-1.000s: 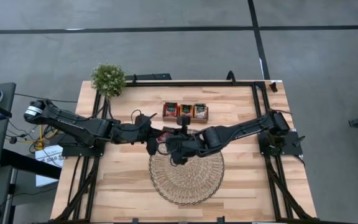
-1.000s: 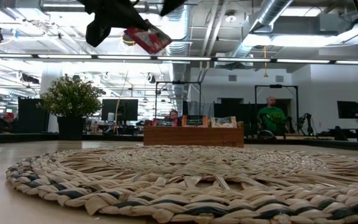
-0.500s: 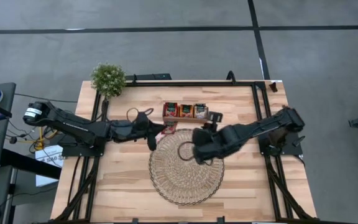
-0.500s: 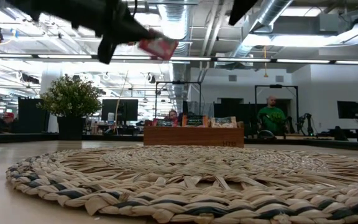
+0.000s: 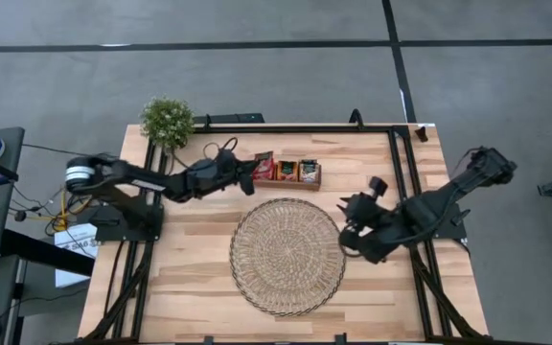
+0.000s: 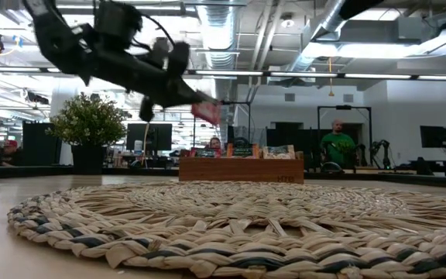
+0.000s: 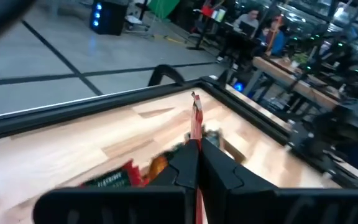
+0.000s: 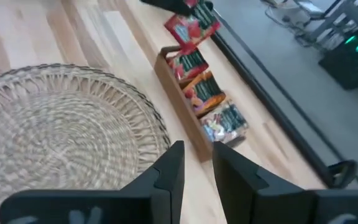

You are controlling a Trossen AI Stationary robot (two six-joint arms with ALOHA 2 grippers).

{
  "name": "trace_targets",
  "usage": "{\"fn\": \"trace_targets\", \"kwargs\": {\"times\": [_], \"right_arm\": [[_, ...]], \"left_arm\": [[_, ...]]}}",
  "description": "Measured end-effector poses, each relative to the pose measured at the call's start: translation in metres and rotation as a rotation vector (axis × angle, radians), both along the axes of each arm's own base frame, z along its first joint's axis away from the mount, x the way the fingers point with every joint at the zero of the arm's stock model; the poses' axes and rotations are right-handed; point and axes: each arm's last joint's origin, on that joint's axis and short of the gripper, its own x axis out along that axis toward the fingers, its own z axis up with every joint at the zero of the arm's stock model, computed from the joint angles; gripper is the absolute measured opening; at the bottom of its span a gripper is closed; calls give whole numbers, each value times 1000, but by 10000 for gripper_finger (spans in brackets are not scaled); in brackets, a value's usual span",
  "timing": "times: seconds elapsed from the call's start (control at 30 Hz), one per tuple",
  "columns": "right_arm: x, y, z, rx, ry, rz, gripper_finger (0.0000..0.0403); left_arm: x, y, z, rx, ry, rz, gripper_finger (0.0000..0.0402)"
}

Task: Pick & Place Tea
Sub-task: Put the red tea bag into the left section of the wooden organizer

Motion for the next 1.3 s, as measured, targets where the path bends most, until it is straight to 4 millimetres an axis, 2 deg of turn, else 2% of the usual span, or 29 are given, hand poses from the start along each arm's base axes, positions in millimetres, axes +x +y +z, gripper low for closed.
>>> {"fn": "trace_targets", "kwargs": {"times": [0.13,0.3,0.67,0.93,1.3], "right_arm": [[-16,-1,0,35,-40,14,76],[-21,-3,1,35,-39,22,76],[-22,-4,-1,13,0,25,75],[-26,-5,-2,20,3,-2,75],[-27,-3,-2,0,-11,2,75]], "left_arm": [[19,18,-12,-15,18,1,0],[33,31,-25,-27,65,8,0],[27,36,-36,-53,198,29,0],[23,35,-25,-33,198,18,0],[16,34,-34,-62,269,59,0]]}}
